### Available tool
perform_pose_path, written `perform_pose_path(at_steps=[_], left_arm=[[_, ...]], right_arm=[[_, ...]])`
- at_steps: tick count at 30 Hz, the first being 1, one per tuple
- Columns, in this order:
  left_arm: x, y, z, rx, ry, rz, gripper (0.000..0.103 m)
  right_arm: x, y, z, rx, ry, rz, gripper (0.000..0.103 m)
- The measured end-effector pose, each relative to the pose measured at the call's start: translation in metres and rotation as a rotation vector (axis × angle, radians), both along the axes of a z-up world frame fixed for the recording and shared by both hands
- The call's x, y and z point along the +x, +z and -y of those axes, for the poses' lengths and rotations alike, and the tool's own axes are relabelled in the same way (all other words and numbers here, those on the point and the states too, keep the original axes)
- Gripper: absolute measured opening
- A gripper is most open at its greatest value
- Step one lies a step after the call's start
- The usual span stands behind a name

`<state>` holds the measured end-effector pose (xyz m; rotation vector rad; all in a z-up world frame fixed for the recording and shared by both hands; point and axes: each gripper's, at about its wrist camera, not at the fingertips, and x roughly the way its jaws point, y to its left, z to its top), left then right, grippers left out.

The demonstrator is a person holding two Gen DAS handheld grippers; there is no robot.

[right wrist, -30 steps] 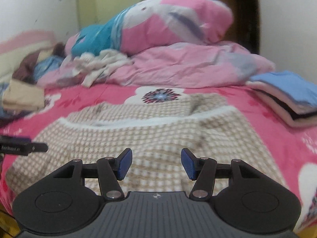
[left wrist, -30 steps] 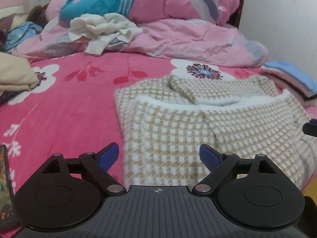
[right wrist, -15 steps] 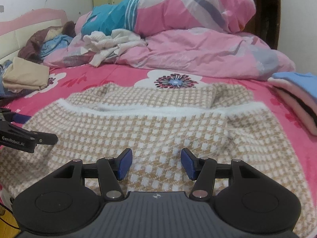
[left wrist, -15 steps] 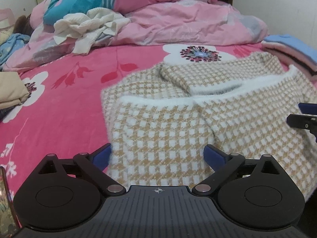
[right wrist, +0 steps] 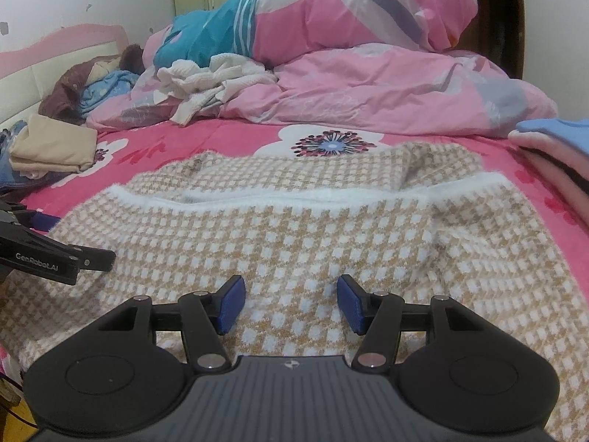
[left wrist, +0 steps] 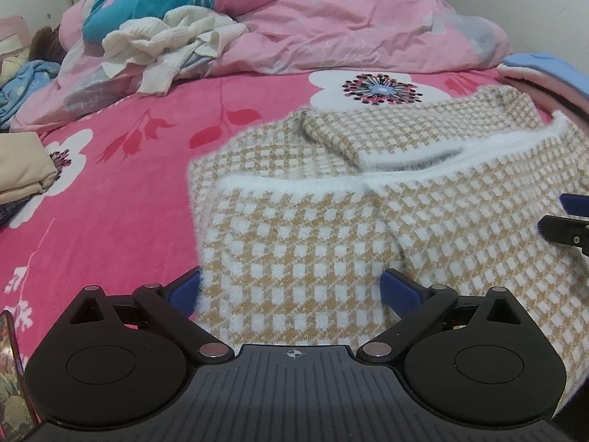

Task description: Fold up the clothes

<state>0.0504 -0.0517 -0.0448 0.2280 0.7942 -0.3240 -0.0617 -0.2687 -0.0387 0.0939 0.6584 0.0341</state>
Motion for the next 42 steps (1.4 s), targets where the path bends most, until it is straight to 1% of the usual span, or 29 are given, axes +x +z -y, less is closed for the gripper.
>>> perform_pose_path(at_steps=[2,4,6,7,9,11,15,20,22,25,29,34,38,40,42], left_arm=[[-0.001,0.0,-0.001,-0.009,0.003,0.007,0.1],[-0.004,0.001,-0.003,-0.027,0.003,0.027,0.096],[-0.008,0.002,-0.007,-0.049,0.001,0.056,0.09],[-0.01,0.002,-0.01,-0.06,0.001,0.07,0.084],[-0.014,0.003,-0.016,-0.089,-0.002,0.094,0.077],[-0.018,0.004,-0.023,-0.123,-0.007,0.114,0.071],[-0.019,0.009,-0.041,-0.235,-0.003,0.133,0.066],[-0.016,0.011,-0.057,-0.371,-0.019,0.135,0.065],[-0.015,0.011,-0.061,-0.426,-0.031,0.121,0.065],[-0.008,0.007,-0.068,-0.512,-0.028,0.077,0.065],[0.007,0.002,-0.074,-0.586,-0.011,0.02,0.065],[0.026,0.001,-0.077,-0.643,-0.003,-0.047,0.065],[0.039,-0.005,-0.084,-0.708,0.017,-0.143,0.057],[0.038,-0.006,-0.09,-0.751,0.009,-0.178,0.054],[0.035,-0.007,-0.095,-0.771,-0.008,-0.197,0.053]], right_arm=[[-0.001,-0.001,0.001,0.005,0.0,0.003,0.059],[-0.001,-0.001,0.002,0.009,0.0,0.007,0.059],[-0.002,-0.002,0.003,0.013,0.0,0.01,0.059],[-0.003,-0.002,0.003,0.013,0.0,0.012,0.059],[-0.003,-0.003,0.002,0.012,-0.001,0.015,0.059],[-0.002,-0.003,0.001,0.012,-0.001,0.016,0.059],[-0.002,-0.004,0.001,0.014,-0.003,0.018,0.059],[-0.003,-0.005,0.001,0.014,-0.007,0.019,0.06],[-0.003,-0.005,0.0,0.011,-0.009,0.018,0.06],[-0.002,-0.004,-0.001,0.007,-0.013,0.013,0.06],[-0.001,-0.003,-0.002,0.001,-0.018,0.006,0.06],[-0.001,-0.003,-0.006,-0.008,-0.024,-0.002,0.06],[-0.001,-0.003,-0.006,-0.009,-0.032,-0.004,0.06],[-0.001,-0.003,-0.006,-0.01,-0.033,-0.005,0.06],[-0.001,-0.003,-0.006,-0.01,-0.034,-0.005,0.061]])
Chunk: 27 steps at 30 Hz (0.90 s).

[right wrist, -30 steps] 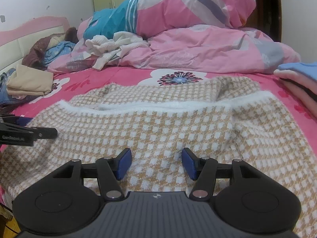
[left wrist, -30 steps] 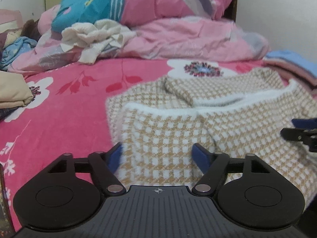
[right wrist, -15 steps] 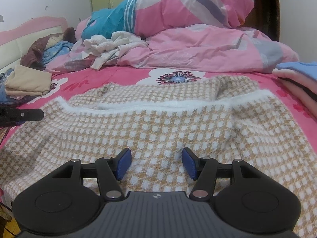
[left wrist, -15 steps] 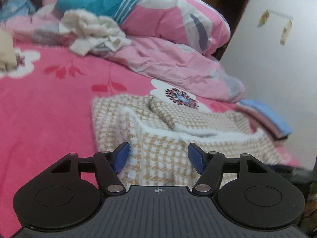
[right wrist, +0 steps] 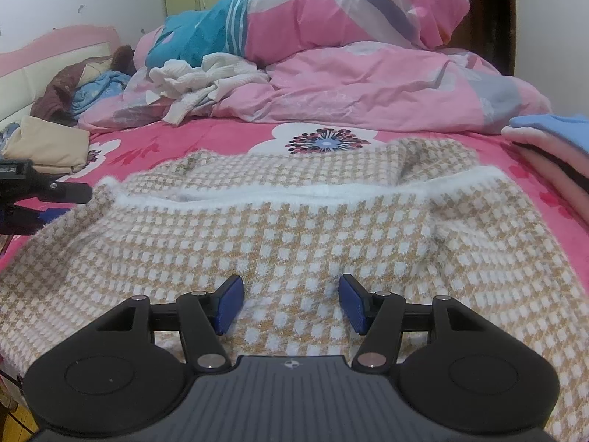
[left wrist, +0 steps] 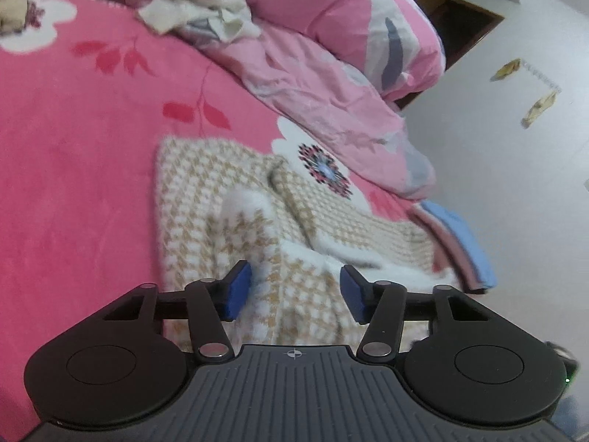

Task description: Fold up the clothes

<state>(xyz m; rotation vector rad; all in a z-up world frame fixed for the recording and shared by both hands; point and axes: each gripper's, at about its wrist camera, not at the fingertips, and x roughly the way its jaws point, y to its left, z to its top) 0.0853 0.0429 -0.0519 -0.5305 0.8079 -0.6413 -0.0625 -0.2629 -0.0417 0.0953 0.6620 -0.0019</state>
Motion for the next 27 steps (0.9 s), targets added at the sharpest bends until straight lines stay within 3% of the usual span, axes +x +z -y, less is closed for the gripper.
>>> perform_pose_path(at_steps=[5,12,15,24,27], left_arm=[[-0.01,-0.001,-0.008,-0.021,-0.053,-0.01,0.053],[-0.011,0.004,0.005,0.124,-0.113,0.033,0.054],[-0.011,0.005,0.009,0.143,-0.103,0.056,0.055],[0.0,-0.008,-0.004,0.009,-0.022,0.047,0.061],[0.004,-0.007,-0.005,-0.003,0.008,0.047,0.062]], right_arm=[[0.001,0.0,-0.001,-0.003,0.002,-0.002,0.061],[0.001,0.0,-0.001,-0.005,0.001,-0.002,0.061],[0.001,-0.001,-0.002,-0.006,-0.001,-0.002,0.061],[0.001,-0.001,-0.001,-0.007,0.0,-0.004,0.061],[0.001,-0.001,-0.001,-0.007,0.0,-0.004,0.061]])
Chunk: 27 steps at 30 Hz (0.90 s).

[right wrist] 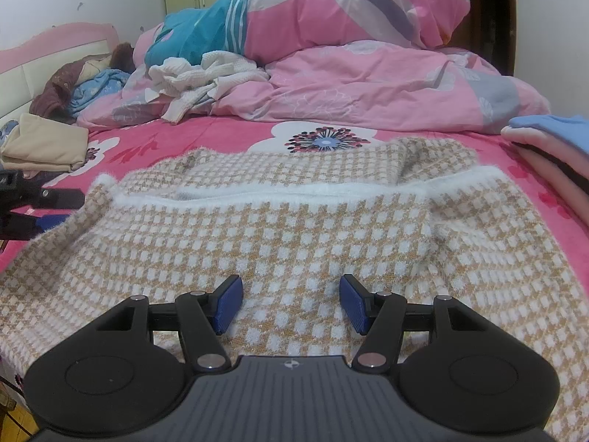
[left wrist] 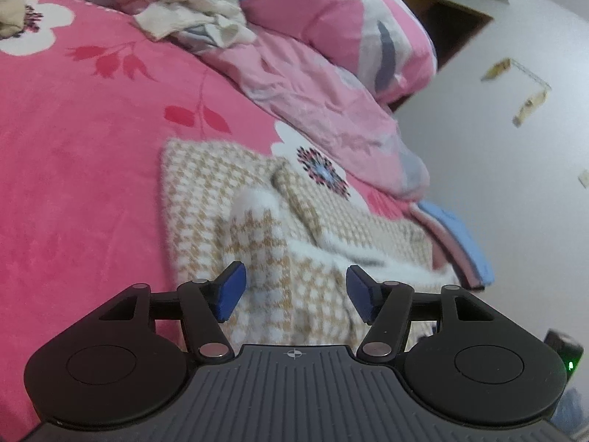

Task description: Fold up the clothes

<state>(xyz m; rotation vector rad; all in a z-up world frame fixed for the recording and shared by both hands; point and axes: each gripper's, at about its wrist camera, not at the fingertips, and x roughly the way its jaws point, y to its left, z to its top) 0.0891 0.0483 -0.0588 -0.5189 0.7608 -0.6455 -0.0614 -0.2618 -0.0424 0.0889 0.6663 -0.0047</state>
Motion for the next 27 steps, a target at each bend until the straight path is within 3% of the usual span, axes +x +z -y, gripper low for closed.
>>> perform_pose_path(at_steps=[7,10,12,18,22,25,27], left_arm=[[-0.003,0.005,0.008,0.085,-0.009,0.049,0.064],[-0.009,0.008,0.009,0.133,0.0,0.076,0.076],[-0.011,0.008,0.009,0.158,-0.003,0.089,0.076],[-0.006,0.005,0.012,0.148,-0.031,0.086,0.076],[0.008,0.0,0.012,0.128,-0.048,0.036,0.076],[0.013,-0.003,0.009,0.112,-0.062,0.012,0.07],[0.015,-0.005,0.005,0.088,-0.071,-0.008,0.043]], right_arm=[[0.0,0.0,0.0,-0.005,-0.001,-0.002,0.062],[0.0,-0.001,-0.001,-0.007,0.0,-0.002,0.063],[0.0,-0.001,-0.001,-0.008,0.001,-0.002,0.063],[0.001,-0.001,-0.003,-0.012,-0.001,-0.003,0.064],[0.001,-0.001,-0.004,-0.014,-0.002,-0.002,0.064],[0.001,-0.001,-0.005,-0.013,-0.002,-0.001,0.064],[0.0,-0.001,-0.005,-0.013,-0.003,0.0,0.064]])
